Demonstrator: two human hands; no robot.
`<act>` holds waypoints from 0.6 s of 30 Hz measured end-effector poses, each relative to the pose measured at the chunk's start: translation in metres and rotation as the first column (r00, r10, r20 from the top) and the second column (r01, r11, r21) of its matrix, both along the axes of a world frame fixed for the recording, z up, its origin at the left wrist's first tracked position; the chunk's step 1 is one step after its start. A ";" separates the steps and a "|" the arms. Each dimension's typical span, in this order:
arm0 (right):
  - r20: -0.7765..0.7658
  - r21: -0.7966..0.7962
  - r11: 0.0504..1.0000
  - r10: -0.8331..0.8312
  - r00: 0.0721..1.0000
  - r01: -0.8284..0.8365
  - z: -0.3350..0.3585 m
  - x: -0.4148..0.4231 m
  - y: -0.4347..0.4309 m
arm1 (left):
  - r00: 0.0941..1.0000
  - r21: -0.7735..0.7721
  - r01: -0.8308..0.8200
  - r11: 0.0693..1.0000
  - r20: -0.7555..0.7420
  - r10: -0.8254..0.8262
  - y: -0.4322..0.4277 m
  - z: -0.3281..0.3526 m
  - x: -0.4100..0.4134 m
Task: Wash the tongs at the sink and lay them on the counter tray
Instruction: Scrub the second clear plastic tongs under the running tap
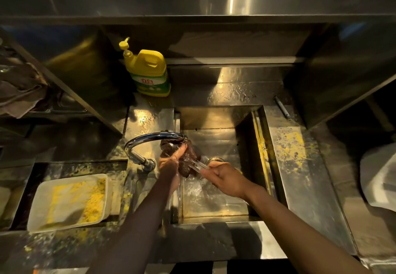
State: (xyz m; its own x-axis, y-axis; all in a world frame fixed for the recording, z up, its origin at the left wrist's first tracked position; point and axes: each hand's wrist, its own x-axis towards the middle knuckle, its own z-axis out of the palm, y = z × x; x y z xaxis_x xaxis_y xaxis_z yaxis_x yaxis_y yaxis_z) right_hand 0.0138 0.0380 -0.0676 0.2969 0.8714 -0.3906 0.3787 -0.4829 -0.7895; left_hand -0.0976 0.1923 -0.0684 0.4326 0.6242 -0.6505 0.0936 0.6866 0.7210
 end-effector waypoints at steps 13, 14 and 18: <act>0.118 -0.060 0.996 0.072 0.990 -0.065 0.000 0.010 -0.005 | 0.976 -0.044 -0.194 0.980 -0.111 0.188 0.006 -0.012 0.004; 0.069 -0.066 0.996 0.061 0.996 -0.056 -0.002 0.004 -0.007 | 0.964 -0.051 -0.225 0.973 -0.159 0.214 0.005 -0.011 0.005; 0.089 -0.087 0.991 0.107 0.990 -0.099 -0.004 0.011 -0.012 | 0.944 0.174 0.118 0.978 -0.324 -0.056 0.014 -0.009 -0.010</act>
